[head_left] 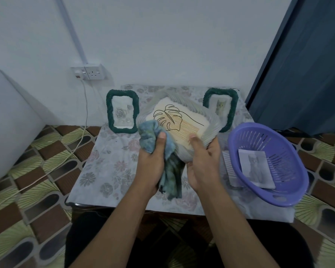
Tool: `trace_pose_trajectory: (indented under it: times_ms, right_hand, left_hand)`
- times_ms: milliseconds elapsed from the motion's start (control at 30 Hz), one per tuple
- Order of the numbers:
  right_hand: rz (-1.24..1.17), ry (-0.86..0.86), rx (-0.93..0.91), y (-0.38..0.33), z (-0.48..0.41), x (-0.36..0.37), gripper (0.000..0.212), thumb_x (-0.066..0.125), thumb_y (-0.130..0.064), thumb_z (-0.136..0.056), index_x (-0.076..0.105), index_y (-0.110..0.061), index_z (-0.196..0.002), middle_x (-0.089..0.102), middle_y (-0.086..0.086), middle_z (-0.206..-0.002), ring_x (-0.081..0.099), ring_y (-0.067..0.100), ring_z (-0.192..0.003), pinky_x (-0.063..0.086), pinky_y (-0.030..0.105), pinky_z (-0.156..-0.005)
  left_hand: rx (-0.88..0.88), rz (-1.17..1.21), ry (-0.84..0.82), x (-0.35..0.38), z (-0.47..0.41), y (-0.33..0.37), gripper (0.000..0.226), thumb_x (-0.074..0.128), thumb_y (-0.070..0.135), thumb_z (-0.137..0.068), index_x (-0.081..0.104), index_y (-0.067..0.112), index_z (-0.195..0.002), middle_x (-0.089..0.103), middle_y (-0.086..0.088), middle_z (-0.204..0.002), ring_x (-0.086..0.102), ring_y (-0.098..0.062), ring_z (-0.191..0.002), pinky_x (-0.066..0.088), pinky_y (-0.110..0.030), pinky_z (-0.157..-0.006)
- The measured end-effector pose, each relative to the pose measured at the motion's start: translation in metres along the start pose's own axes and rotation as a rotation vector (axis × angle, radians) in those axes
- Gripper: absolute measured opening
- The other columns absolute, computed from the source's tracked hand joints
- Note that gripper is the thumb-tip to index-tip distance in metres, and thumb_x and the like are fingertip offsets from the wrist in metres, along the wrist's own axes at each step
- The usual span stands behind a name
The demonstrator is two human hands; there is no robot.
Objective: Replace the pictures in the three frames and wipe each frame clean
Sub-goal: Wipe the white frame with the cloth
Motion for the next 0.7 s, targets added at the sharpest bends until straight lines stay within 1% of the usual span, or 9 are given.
trace_pose_trajectory:
  times_ms: [100, 200, 267, 367, 433, 533, 600, 633, 700]
  right_hand:
    - [-0.001, 0.012, 0.018, -0.003, -0.002, -0.003, 0.036, 0.051, 0.004, -0.098, 0.057, -0.015, -0.128, 0.074, 0.005, -0.112, 0.071, 0.023, -0.104, 0.061, 0.037, -0.083]
    - [0.003, 0.011, 0.027, -0.003, -0.002, -0.004, 0.035, 0.051, 0.003, -0.099, 0.057, -0.015, -0.128, 0.072, 0.008, -0.116, 0.069, 0.026, -0.107, 0.059, 0.041, -0.088]
    - [0.001, 0.011, 0.034, -0.003, -0.001, -0.006, 0.034, 0.052, 0.003, -0.098, 0.058, -0.016, -0.126, 0.073, 0.006, -0.113, 0.07, 0.025, -0.106, 0.06, 0.04, -0.088]
    - [-0.03, 0.027, 0.068, 0.002, 0.001, -0.01, 0.035, 0.053, 0.001, -0.098, 0.058, -0.016, -0.128, 0.075, 0.005, -0.11, 0.072, 0.021, -0.099, 0.062, 0.034, -0.078]
    - [-0.042, 0.036, 0.084, 0.006, 0.002, -0.011, 0.035, 0.053, 0.001, -0.098, 0.058, -0.016, -0.129, 0.075, 0.004, -0.108, 0.073, 0.019, -0.097, 0.062, 0.034, -0.078]
    - [-0.045, 0.031, 0.074, 0.011, 0.006, -0.009, 0.034, 0.053, 0.002, -0.098, 0.06, -0.021, -0.122, 0.076, 0.002, -0.107, 0.072, 0.019, -0.1, 0.06, 0.039, -0.086]
    - [-0.017, 0.019, 0.047, 0.01, 0.009, -0.006, 0.035, 0.053, 0.002, -0.098, 0.059, -0.022, -0.123, 0.075, 0.002, -0.111, 0.071, 0.02, -0.104, 0.059, 0.039, -0.089]
    - [0.002, 0.01, 0.028, 0.009, 0.01, -0.005, 0.037, 0.052, 0.003, -0.098, 0.058, -0.021, -0.126, 0.074, 0.002, -0.113, 0.07, 0.021, -0.107, 0.058, 0.04, -0.091]
    - [0.039, -0.007, -0.015, 0.006, 0.011, -0.003, 0.042, 0.052, 0.004, -0.098, 0.053, -0.018, -0.134, 0.073, 0.004, -0.118, 0.069, 0.022, -0.111, 0.056, 0.044, -0.096]
  left_hand:
    - [0.001, 0.011, -0.168, 0.01, 0.004, 0.003, 0.023, 0.067, 0.03, -0.081, 0.067, 0.023, -0.103, 0.076, 0.002, -0.099, 0.071, -0.017, -0.1, 0.057, -0.038, -0.087]
    - [0.034, -0.012, -0.205, 0.011, 0.006, 0.008, 0.029, 0.07, 0.026, -0.074, 0.065, 0.018, -0.102, 0.075, 0.005, -0.089, 0.071, -0.013, -0.091, 0.058, -0.028, -0.077]
    - [0.056, -0.029, -0.212, 0.011, 0.007, 0.01, 0.03, 0.071, 0.026, -0.074, 0.065, 0.018, -0.103, 0.075, 0.006, -0.089, 0.071, -0.013, -0.092, 0.058, -0.026, -0.077]
    - [0.098, -0.076, -0.161, 0.006, 0.006, 0.014, 0.018, 0.071, 0.028, -0.081, 0.067, 0.023, -0.098, 0.075, 0.006, -0.09, 0.071, -0.013, -0.093, 0.057, -0.027, -0.078]
    - [0.156, -0.147, -0.082, 0.002, 0.004, 0.019, 0.003, 0.067, 0.025, -0.091, 0.068, 0.027, -0.092, 0.074, 0.016, -0.084, 0.07, -0.001, -0.086, 0.054, -0.017, -0.071]
    - [0.215, -0.204, 0.056, -0.004, 0.003, 0.027, 0.011, 0.06, 0.029, -0.097, 0.063, 0.035, -0.088, 0.07, 0.029, -0.081, 0.064, 0.013, -0.082, 0.048, -0.007, -0.069]
    - [0.2, -0.211, 0.15, -0.012, 0.001, 0.022, 0.007, 0.057, 0.039, -0.097, 0.062, 0.037, -0.092, 0.07, 0.024, -0.088, 0.063, 0.012, -0.089, 0.05, -0.012, -0.079]
    - [0.169, -0.209, 0.188, -0.017, 0.0, 0.018, 0.01, 0.055, 0.045, -0.097, 0.062, 0.038, -0.096, 0.069, 0.021, -0.095, 0.063, 0.008, -0.094, 0.051, -0.018, -0.086]
    - [0.074, -0.138, 0.174, -0.02, -0.005, 0.004, 0.021, 0.051, 0.054, -0.096, 0.062, 0.037, -0.104, 0.069, 0.012, -0.106, 0.065, -0.005, -0.104, 0.052, -0.033, -0.095]
Point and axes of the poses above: each hand's wrist, its own z-axis away from the middle knuckle, its own x-axis out of the palm, y = z × x, the point moved 10 cm from there along -z, towards the middle knuckle
